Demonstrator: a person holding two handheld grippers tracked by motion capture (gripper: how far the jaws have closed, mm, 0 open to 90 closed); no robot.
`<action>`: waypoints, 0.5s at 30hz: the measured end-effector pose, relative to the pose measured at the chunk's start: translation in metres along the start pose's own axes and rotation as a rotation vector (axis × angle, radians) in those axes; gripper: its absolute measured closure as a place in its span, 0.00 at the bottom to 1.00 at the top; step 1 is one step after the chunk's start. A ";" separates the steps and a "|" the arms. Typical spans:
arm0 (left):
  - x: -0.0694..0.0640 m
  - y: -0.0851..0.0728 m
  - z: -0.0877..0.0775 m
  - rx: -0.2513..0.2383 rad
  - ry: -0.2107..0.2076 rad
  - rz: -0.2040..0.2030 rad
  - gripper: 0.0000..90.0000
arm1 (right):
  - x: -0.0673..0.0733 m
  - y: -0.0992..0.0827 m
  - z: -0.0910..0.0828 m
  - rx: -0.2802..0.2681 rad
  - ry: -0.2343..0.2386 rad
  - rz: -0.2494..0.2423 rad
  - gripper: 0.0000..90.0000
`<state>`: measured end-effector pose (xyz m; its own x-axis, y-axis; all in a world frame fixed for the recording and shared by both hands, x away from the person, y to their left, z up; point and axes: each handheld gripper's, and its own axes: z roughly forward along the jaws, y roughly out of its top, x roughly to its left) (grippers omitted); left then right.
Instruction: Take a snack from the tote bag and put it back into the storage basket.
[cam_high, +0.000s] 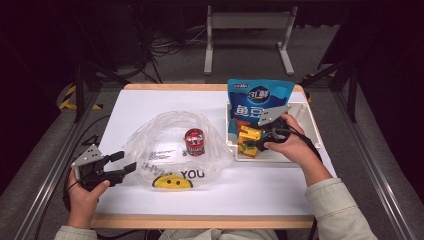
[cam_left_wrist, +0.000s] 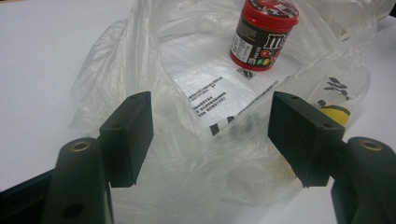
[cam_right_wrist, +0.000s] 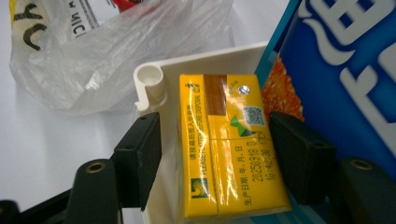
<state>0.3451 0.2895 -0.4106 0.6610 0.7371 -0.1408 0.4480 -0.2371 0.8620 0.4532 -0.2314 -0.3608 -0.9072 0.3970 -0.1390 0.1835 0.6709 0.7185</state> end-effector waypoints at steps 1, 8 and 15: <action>0.000 0.000 0.000 0.000 0.000 0.000 0.36 | 0.001 0.002 -0.004 -0.017 -0.005 -0.001 0.40; 0.000 0.000 0.000 0.001 -0.004 0.000 0.36 | 0.009 0.008 -0.020 -0.070 -0.027 -0.017 0.41; 0.000 0.000 0.000 0.002 -0.003 0.001 0.36 | 0.019 0.009 -0.031 -0.113 -0.047 -0.009 0.47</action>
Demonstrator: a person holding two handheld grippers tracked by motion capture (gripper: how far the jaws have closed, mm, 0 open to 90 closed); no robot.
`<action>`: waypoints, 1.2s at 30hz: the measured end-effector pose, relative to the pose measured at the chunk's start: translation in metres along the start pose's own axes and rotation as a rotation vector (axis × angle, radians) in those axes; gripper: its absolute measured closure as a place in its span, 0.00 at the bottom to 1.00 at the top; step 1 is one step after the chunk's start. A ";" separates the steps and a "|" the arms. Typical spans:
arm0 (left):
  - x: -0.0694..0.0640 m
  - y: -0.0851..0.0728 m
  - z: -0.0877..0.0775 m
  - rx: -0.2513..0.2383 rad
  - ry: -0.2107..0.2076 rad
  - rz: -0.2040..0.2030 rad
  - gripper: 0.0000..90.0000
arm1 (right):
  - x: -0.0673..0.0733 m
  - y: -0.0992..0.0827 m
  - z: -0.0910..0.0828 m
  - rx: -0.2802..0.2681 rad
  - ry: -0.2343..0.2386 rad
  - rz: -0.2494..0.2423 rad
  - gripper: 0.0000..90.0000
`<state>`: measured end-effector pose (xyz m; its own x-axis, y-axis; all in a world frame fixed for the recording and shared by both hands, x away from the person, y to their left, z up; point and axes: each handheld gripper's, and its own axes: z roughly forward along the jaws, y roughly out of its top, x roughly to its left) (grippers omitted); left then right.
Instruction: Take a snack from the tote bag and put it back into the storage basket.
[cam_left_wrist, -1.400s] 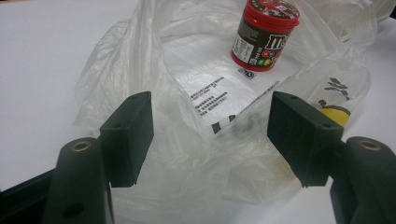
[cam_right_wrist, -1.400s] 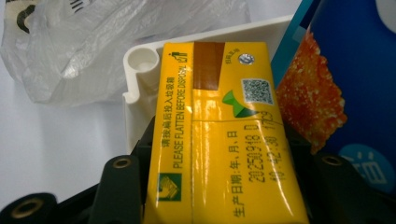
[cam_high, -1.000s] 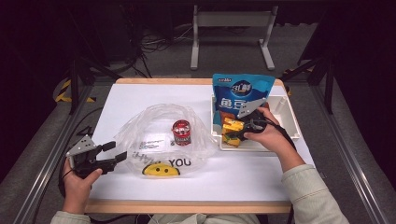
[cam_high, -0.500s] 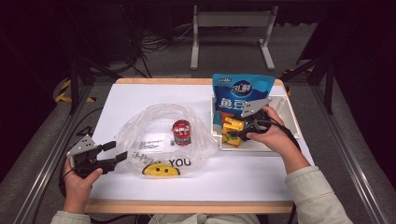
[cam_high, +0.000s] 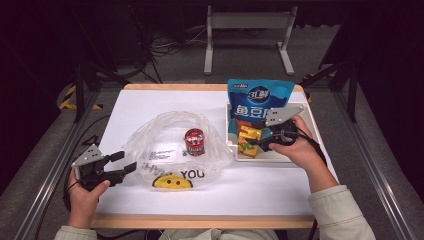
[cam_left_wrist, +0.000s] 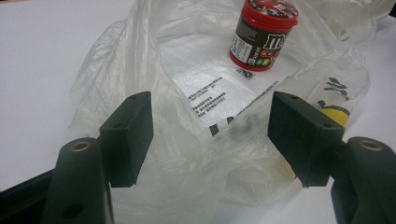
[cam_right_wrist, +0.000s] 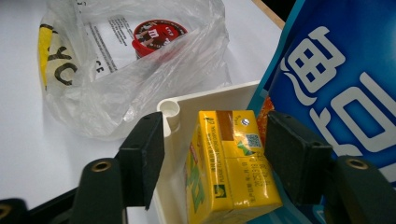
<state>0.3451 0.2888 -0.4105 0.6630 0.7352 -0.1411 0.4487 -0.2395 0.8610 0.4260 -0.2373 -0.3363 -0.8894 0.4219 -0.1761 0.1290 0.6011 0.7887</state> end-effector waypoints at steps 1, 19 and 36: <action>0.000 0.000 0.000 0.000 0.000 0.000 0.36 | 0.002 -0.001 -0.001 -0.009 0.004 0.007 0.49; 0.000 0.000 0.001 -0.003 -0.003 0.004 0.36 | 0.025 -0.015 -0.011 -0.044 0.063 0.084 1.00; -0.001 0.001 0.004 -0.001 -0.005 0.013 0.36 | 0.016 -0.038 0.003 0.066 0.099 0.172 1.00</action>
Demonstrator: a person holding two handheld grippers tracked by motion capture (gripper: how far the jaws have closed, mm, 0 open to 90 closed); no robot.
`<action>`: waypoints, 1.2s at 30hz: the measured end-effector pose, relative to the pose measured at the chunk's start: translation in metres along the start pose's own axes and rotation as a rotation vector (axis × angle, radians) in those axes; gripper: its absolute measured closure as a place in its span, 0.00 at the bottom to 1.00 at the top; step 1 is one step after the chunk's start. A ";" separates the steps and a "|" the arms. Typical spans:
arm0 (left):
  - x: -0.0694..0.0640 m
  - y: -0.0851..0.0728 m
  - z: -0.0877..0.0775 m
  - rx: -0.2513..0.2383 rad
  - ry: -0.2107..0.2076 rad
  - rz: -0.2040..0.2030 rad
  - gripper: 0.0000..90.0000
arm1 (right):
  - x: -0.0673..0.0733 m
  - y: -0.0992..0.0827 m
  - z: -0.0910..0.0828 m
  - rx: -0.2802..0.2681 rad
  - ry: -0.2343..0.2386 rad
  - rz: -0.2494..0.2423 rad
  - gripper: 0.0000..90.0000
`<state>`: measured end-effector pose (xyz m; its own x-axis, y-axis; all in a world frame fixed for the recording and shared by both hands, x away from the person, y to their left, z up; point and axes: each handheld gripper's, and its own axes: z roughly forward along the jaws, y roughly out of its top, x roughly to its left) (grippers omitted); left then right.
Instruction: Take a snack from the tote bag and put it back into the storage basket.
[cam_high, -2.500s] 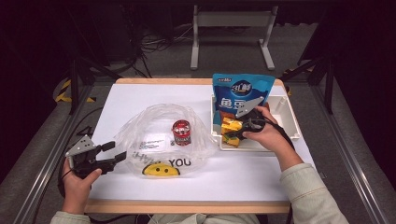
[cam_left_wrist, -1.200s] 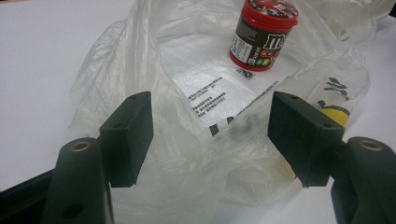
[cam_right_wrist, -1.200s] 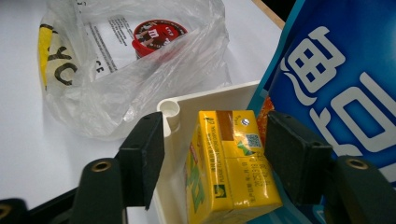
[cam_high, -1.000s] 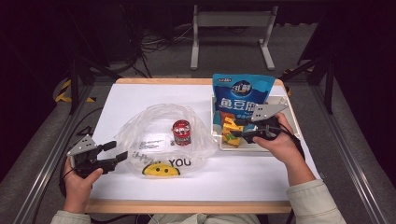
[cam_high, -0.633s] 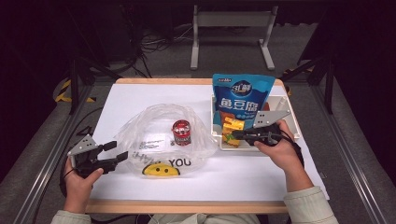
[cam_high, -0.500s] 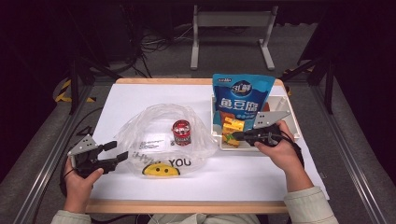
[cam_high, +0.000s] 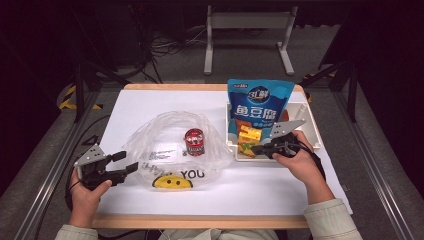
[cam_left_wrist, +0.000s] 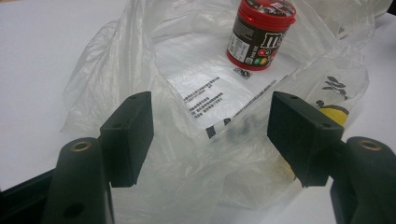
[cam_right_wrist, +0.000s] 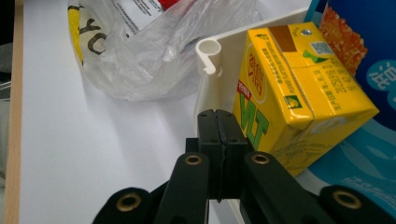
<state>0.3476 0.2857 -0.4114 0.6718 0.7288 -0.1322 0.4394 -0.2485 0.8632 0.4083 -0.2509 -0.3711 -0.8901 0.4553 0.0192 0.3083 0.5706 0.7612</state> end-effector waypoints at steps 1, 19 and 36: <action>0.000 0.000 0.000 0.000 0.000 -0.004 0.36 | -0.001 -0.001 0.001 0.002 0.001 0.009 1.00; 0.000 0.000 -0.001 -0.001 0.001 0.001 0.36 | -0.009 -0.012 0.017 0.083 -0.057 0.042 1.00; 0.000 0.000 -0.001 -0.002 0.001 -0.001 0.36 | -0.014 -0.017 0.017 0.113 -0.105 0.066 1.00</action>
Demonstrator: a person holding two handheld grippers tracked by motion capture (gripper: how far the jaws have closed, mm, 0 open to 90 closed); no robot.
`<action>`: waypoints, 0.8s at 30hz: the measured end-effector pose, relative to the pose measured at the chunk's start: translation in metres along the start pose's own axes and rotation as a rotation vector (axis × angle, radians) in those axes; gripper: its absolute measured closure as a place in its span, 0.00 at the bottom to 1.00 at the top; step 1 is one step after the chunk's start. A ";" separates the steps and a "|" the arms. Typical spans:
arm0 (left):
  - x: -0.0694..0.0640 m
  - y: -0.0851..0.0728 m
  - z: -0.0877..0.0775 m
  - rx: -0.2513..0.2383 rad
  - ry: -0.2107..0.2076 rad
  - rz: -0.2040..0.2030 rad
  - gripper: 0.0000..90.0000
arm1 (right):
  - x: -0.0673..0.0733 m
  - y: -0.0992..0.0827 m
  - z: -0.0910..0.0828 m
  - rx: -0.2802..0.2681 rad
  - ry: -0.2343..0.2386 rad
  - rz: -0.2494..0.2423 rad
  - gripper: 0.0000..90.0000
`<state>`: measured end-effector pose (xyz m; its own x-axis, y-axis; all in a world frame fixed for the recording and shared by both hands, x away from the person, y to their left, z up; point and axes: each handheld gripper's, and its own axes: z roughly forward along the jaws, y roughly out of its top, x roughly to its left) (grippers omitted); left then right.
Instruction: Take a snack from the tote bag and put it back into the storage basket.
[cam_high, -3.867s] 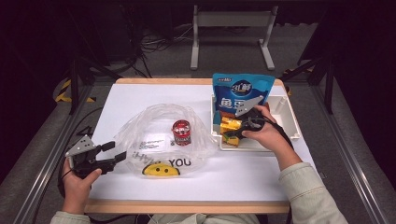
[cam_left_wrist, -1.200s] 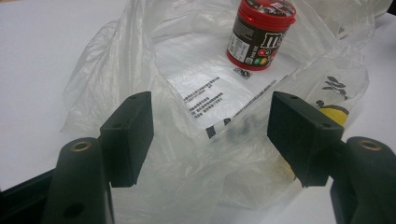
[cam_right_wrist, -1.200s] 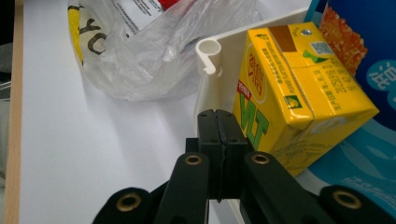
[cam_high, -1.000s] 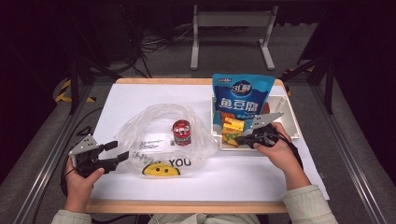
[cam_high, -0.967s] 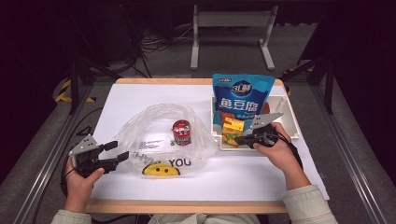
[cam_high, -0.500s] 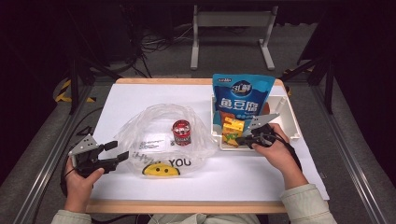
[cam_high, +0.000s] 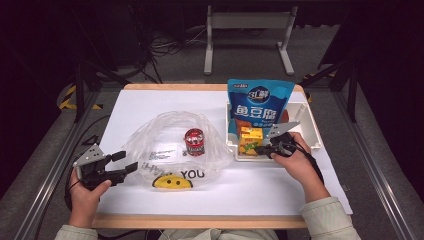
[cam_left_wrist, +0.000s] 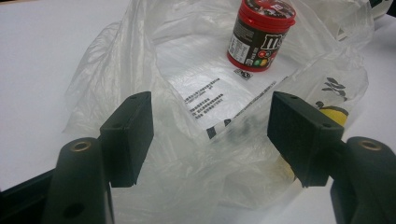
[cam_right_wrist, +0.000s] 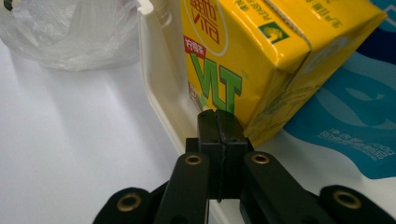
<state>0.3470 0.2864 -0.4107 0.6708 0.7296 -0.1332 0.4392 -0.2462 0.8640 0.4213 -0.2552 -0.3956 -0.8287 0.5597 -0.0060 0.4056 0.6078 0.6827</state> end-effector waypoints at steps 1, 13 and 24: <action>0.000 0.000 0.000 0.000 0.000 -0.001 0.36 | 0.000 0.000 0.000 0.001 -0.001 0.000 1.00; 0.000 0.000 0.000 0.001 0.000 -0.003 0.36 | 0.000 0.000 -0.001 0.001 0.011 0.007 1.00; 0.000 0.000 0.000 -0.003 -0.002 -0.006 0.36 | 0.010 0.011 -0.019 -0.058 0.031 -0.024 0.94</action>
<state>0.3470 0.2867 -0.4108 0.6691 0.7300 -0.1393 0.4414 -0.2395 0.8648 0.4100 -0.2539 -0.3741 -0.8497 0.5273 -0.0013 0.3632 0.5871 0.7235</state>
